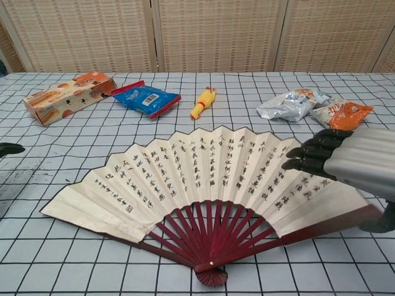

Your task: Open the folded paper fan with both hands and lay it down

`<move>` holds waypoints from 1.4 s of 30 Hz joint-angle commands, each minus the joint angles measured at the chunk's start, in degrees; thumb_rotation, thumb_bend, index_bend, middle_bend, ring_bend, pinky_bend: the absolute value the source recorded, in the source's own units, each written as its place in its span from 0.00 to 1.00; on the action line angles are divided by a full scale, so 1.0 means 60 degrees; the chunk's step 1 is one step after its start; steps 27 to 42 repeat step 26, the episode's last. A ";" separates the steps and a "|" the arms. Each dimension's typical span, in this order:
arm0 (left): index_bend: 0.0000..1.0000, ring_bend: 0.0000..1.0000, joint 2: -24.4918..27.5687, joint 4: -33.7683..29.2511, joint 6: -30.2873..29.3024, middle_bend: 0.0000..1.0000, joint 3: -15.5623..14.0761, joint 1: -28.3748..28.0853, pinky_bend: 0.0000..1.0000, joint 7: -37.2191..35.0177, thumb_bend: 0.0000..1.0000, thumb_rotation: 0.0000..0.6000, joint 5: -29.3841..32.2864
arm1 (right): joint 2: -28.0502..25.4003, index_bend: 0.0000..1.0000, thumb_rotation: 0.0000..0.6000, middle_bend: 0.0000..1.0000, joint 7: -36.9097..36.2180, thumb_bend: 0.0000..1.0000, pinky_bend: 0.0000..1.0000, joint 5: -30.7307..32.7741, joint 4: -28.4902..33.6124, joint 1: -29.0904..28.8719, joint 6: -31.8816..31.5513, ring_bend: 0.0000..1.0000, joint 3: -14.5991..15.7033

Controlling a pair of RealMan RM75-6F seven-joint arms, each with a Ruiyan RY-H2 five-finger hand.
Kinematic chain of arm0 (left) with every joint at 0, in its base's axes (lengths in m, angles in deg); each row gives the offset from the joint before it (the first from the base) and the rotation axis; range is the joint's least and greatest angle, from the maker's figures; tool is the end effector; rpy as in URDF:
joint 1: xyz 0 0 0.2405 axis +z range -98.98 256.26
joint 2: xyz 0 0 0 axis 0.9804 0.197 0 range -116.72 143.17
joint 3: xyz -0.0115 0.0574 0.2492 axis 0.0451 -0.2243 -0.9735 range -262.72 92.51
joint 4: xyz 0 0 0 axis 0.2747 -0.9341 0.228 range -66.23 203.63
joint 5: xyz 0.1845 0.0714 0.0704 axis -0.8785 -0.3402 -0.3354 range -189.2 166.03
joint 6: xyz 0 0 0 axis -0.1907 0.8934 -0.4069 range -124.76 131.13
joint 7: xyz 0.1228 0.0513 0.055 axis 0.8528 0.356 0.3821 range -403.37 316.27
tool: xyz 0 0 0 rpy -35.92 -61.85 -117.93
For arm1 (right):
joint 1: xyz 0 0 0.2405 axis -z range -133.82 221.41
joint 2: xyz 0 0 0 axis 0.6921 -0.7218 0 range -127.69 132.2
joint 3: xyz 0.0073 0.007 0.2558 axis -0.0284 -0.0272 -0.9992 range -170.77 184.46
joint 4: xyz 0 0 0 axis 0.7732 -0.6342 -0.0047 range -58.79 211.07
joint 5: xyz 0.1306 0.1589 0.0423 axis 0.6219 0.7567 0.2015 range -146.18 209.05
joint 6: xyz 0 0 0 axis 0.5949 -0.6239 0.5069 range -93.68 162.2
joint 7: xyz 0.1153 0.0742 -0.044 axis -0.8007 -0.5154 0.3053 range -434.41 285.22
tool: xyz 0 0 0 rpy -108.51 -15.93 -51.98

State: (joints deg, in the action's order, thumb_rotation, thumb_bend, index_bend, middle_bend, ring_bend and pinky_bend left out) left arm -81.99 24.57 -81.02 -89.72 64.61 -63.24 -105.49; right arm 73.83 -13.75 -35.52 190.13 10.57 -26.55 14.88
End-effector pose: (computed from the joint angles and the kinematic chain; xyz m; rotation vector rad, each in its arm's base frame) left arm -0.3497 0.2207 0.0296 -1.6781 -0.8760 -1.0176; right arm -0.1833 -0.2109 0.0250 2.2211 -0.4515 0.3783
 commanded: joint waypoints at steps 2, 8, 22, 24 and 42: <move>0.00 0.00 0.1643 -0.2701 -0.0528 0.00 0.0204 0.0098 0.04 -0.0614 0.53 1.00 0.0096 | -0.0885 0.00 1.00 0.00 0.0284 0.09 0.00 0.1473 0.0868 -0.0381 0.0595 0.00 0.0088; 0.00 0.00 0.3161 -0.4794 -0.0936 0.00 0.0101 0.0362 0.04 -0.0294 0.52 1.00 -0.0011 | -0.1831 0.00 1.00 0.00 -0.2165 0.09 0.00 0.0206 0.1118 0.0455 -0.0481 0.00 -0.0091; 0.00 0.00 0.5351 -0.8065 -0.2199 0.00 0.0196 0.1761 0.03 0.4018 0.48 0.98 0.0631 | -0.2162 0.00 1.00 0.00 -0.8712 0.09 0.00 -0.2142 -0.3010 0.4475 -0.5186 0.00 -0.0058; 0.00 0.00 0.5099 -0.7776 -0.2345 0.00 0.0334 0.1772 0.03 0.4290 0.46 0.93 0.0489 | -0.2289 0.00 1.00 0.00 -0.9006 0.09 0.00 -0.2058 -0.2993 0.4440 -0.4948 0.00 -0.0203; 0.00 0.00 0.4950 -0.7657 -0.2222 0.00 0.0353 0.1772 0.02 0.4384 0.44 0.86 0.0481 | -0.2311 0.00 1.00 0.00 -0.9014 0.09 0.00 -0.2156 -0.3034 0.4443 -0.4820 0.00 -0.0253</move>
